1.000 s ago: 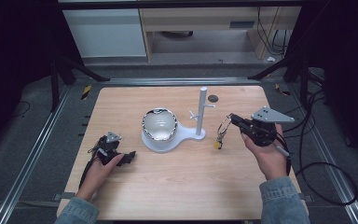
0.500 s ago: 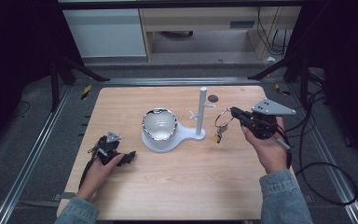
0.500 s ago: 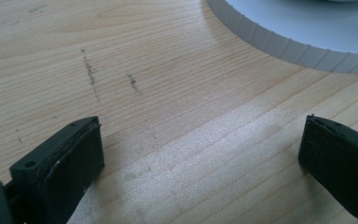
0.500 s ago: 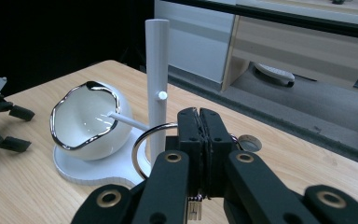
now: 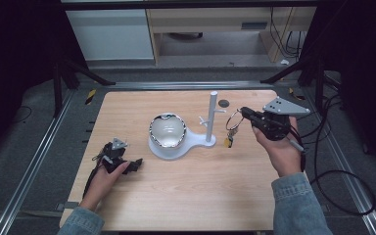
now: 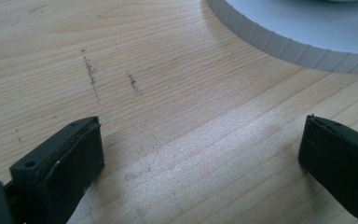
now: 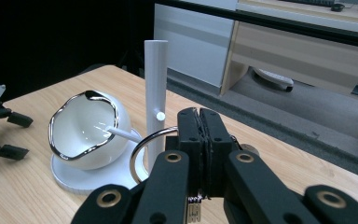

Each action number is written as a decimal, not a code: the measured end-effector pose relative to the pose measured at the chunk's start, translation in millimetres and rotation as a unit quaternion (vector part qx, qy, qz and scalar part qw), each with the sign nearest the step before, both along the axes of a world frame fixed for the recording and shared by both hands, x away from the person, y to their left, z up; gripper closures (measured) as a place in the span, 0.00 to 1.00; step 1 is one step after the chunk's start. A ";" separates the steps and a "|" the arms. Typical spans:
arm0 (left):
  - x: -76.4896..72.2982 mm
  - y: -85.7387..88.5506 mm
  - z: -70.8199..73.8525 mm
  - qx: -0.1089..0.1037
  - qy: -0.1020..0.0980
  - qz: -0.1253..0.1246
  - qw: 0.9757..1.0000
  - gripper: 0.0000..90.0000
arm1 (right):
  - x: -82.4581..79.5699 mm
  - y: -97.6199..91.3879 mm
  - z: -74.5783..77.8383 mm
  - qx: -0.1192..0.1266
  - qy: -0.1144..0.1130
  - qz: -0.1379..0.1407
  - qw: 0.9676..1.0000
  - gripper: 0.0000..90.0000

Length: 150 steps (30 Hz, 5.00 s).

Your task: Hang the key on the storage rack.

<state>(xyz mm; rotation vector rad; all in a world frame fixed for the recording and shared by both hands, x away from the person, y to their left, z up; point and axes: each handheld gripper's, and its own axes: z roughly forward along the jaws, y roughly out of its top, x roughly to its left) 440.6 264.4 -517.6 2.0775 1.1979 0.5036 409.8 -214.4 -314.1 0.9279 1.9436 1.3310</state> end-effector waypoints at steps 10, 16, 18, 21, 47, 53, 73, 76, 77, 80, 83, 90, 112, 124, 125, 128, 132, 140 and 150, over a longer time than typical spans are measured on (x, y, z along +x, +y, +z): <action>0.0 0.0 0.0 0.000 0.000 0.000 1.000 0.00 | 3.6 3.6 7.1 0.003 -0.007 0.004 1.000 0.99; 0.0 0.0 0.0 0.000 0.000 0.000 1.000 0.00 | 5.3 7.4 9.4 0.005 -0.009 0.006 1.000 0.99; 0.0 0.0 0.0 0.000 0.000 0.000 1.000 0.00 | 5.8 8.7 10.1 0.005 -0.010 0.008 1.000 0.99; 0.0 0.0 0.0 0.000 0.000 0.000 1.000 0.00 | 6.7 10.7 10.8 0.004 -0.011 0.009 1.000 0.99; 0.0 0.1 0.0 0.000 0.000 0.000 1.000 0.00 | 26.3 21.8 1.0 0.003 0.003 0.014 1.000 0.99; 0.0 0.1 0.0 0.000 0.000 0.000 1.000 0.00 | 30.5 23.1 -2.1 0.004 0.007 0.013 1.000 0.99; 0.1 0.1 0.0 0.000 0.000 0.000 1.000 0.00 | 38.7 26.0 -8.1 0.006 0.016 0.018 1.000 0.99; 0.0 0.1 0.0 0.000 0.000 0.000 1.000 0.00 | 39.8 26.1 -8.9 0.007 0.017 0.018 1.000 0.99; 0.0 0.0 0.0 0.000 0.000 0.000 1.000 0.00 | 40.4 26.1 -9.3 0.006 0.017 0.019 1.000 0.99; 0.0 0.1 0.0 0.000 0.000 0.000 1.000 0.00 | 41.4 26.7 -10.4 0.006 0.019 0.020 1.000 0.99; 0.0 0.1 0.0 0.000 0.000 0.000 1.000 0.00 | 42.7 26.9 -11.3 0.007 0.021 0.020 1.000 0.99; 0.0 0.1 0.0 0.000 0.000 0.000 1.000 0.00 | 46.7 26.0 -13.7 0.014 0.028 0.027 0.999 0.99; 0.0 0.1 0.0 0.000 0.000 0.000 1.000 0.00 | 57.9 21.5 -22.3 0.023 0.043 0.030 0.998 0.99; 0.0 0.1 0.0 0.000 0.000 0.000 1.000 0.00 | 61.0 20.7 -25.0 0.027 0.049 0.030 0.998 0.97; 0.1 0.1 0.0 0.000 0.000 0.000 1.000 0.00 | 61.3 20.4 -25.2 0.028 0.048 0.028 0.998 0.97; 0.1 0.1 0.0 0.000 0.000 0.000 1.000 0.00 | 61.9 18.9 -25.3 0.030 0.048 0.026 0.998 0.97; 0.1 0.1 0.0 0.000 0.000 0.000 1.000 0.00 | 61.7 17.2 -25.0 0.031 0.049 0.024 0.998 0.97; 0.1 0.1 0.0 0.000 0.000 0.000 1.000 0.00 | 62.1 11.7 -25.0 0.031 0.049 0.015 0.998 0.94; 0.0 0.0 0.0 0.000 0.000 0.000 1.000 0.00 | 61.0 2.4 -25.3 0.028 0.041 -0.031 0.998 0.68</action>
